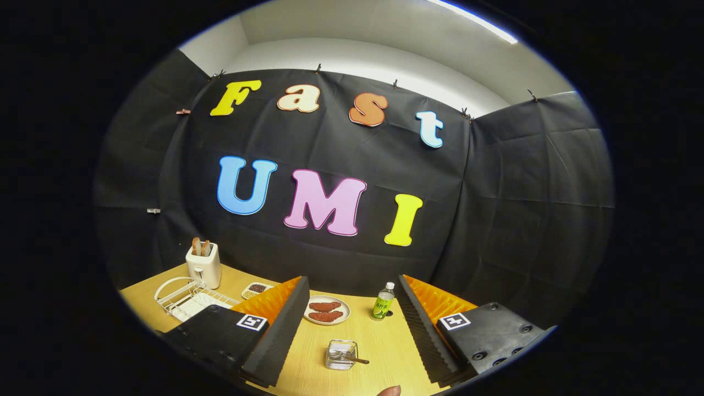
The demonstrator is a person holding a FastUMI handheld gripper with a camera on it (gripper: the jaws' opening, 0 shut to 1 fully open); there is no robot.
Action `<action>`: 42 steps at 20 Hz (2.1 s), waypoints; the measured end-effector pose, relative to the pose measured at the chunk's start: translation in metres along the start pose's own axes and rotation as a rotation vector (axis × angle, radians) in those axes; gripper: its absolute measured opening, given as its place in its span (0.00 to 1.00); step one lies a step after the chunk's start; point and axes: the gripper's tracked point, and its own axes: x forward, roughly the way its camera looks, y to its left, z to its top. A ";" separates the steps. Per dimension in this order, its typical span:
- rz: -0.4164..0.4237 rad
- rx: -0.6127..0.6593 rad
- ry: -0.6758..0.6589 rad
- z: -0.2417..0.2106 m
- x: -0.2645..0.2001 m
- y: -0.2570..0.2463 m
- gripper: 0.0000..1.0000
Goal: Take the plate from the dish rack, then take the spoon from the basket and place it into the plate.
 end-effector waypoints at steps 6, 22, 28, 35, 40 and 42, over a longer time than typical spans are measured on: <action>0.014 0.011 0.012 -0.003 0.001 0.006 0.97; 0.225 0.167 0.496 -0.099 0.063 0.108 0.98; 0.208 0.163 0.743 -0.170 0.103 0.154 0.96; 0.116 0.117 0.935 -0.246 0.126 0.182 0.73; 0.006 0.045 0.973 -0.266 0.131 0.175 0.39; -0.038 0.038 0.975 -0.266 0.132 0.171 0.32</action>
